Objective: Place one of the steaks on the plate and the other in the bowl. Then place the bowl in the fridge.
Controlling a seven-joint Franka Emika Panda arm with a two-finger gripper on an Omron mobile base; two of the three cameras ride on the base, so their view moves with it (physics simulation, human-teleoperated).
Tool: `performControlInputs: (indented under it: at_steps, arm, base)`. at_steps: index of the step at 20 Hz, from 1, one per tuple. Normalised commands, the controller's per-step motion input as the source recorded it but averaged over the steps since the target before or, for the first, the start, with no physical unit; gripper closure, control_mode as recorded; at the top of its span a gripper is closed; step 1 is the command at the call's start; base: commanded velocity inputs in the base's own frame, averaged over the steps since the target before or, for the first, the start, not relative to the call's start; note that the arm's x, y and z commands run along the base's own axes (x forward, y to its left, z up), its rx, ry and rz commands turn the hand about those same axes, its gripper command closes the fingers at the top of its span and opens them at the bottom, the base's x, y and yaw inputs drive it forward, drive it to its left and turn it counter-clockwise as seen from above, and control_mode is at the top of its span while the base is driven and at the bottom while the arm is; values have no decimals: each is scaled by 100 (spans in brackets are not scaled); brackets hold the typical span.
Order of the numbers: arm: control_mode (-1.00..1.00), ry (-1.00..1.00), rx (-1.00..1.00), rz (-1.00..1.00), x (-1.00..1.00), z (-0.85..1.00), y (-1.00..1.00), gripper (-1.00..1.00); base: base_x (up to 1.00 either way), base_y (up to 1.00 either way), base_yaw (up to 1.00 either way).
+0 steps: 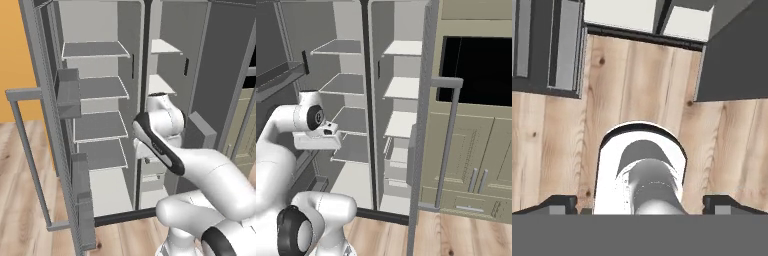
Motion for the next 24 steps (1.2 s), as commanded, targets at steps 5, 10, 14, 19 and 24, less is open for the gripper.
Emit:
performControlInputs:
  at_steps: [5,10,14,19,24]
  arm:
    - [-100,24,5,-21,34,-10,-61,-100]
    - [-100,0,-1,-6,-19,-13,-9,-100]
    - [-100,0,0,0,-20,0,0,-100]
    - [100,-1,0,0,-7,0,4,-100]
    - [100,0,0,0,0,0,0,-100]
  base:
    - [0,0,0]
    - [0,0,0]
    - [0,0,0]
    - [-40,32,13]
    - [-30,56,49]
